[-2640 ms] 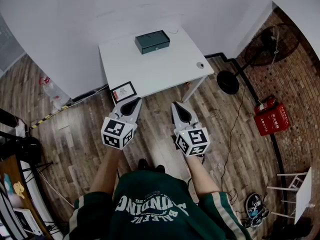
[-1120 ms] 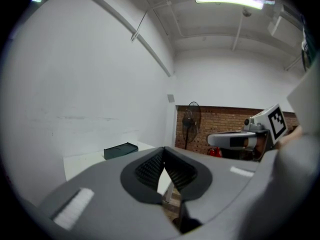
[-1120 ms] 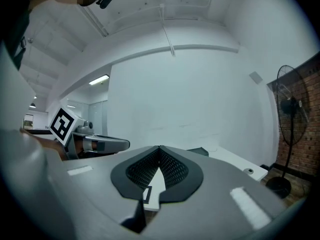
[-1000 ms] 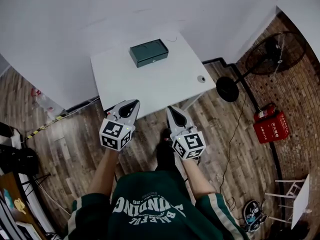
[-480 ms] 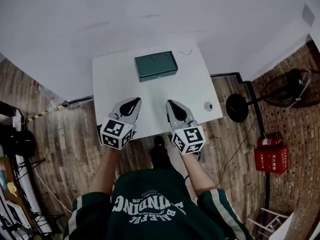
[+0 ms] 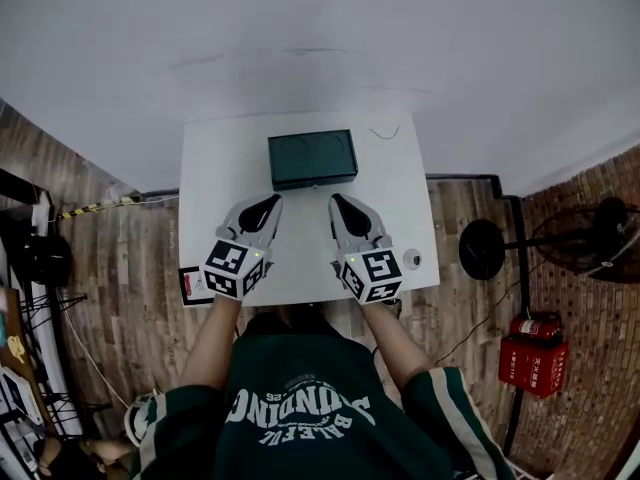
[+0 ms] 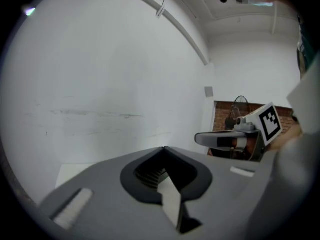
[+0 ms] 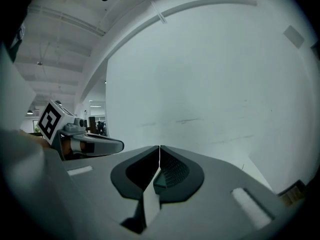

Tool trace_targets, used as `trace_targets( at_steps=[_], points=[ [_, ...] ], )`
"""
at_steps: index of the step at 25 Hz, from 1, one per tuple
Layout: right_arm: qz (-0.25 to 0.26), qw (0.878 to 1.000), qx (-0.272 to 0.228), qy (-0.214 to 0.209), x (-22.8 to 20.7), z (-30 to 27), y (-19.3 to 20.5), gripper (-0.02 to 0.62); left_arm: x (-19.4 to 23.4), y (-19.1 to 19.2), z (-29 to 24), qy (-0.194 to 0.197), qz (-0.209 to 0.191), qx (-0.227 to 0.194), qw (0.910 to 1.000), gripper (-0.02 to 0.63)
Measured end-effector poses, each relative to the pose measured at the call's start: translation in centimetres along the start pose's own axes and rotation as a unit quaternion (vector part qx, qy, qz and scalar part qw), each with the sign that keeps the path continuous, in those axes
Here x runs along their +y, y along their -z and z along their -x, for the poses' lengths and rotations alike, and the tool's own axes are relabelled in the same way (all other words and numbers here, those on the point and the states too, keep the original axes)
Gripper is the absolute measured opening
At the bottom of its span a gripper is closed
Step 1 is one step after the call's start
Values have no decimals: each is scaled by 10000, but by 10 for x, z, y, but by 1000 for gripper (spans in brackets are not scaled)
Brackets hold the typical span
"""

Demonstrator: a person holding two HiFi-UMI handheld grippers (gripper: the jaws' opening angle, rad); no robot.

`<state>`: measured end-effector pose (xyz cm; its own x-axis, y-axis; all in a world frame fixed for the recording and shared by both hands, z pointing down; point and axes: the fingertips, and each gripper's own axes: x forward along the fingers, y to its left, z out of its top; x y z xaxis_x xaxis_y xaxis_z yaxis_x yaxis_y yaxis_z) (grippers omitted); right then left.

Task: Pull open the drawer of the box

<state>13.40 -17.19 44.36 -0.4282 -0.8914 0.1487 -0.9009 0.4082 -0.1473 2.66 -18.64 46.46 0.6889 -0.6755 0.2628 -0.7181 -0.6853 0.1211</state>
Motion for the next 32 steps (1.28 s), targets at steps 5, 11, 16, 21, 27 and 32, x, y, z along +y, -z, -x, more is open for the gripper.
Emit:
trace_targets(
  at_steps=[5,11,16,21,27,32],
  points=[
    [-84,9999,76,-115,-10,-21,6,2,16,-1,-15,-177,79,-3,9998,52],
    [-210,9987,451,-99,-25,-43,43,2,28,17,-33,-228,251,155,9993,52],
    [-271,9951,946,-133,-29,-60,86,2,31,43,-45,-145,435,321,9984,52],
    [-658,9867,1485,-42,-39,-76,137,3,37,65,-49,-149,613,510,9967,52],
    [-976,9701,2213,193,-55,-98,190,79,50,76,-42,-240,718,640,9951,52],
    [-1062,9575,2654,394,-66,-120,224,98,67,88,-33,-371,828,767,9929,52]
  ],
)
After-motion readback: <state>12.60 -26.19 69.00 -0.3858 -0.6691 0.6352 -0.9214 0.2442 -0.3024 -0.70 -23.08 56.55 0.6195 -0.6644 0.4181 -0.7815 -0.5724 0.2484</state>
